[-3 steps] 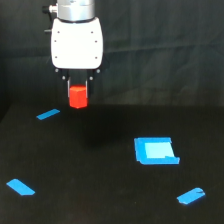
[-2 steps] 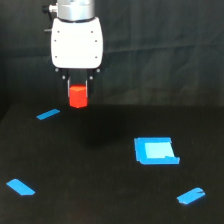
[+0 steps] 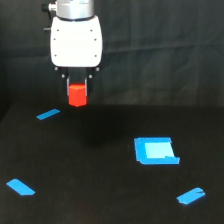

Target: Pick up the red object from the table

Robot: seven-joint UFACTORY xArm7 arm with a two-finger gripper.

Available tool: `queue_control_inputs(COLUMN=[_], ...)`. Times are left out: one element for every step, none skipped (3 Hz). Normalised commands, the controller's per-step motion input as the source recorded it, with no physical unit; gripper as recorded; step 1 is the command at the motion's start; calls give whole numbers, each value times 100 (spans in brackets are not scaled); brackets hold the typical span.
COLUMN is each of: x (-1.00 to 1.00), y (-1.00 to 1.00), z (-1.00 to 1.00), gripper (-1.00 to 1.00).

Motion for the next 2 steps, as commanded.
queue_control_inputs(x=[9,-4], y=[-6,-2], z=[4,4], gripper=[-100,-100])
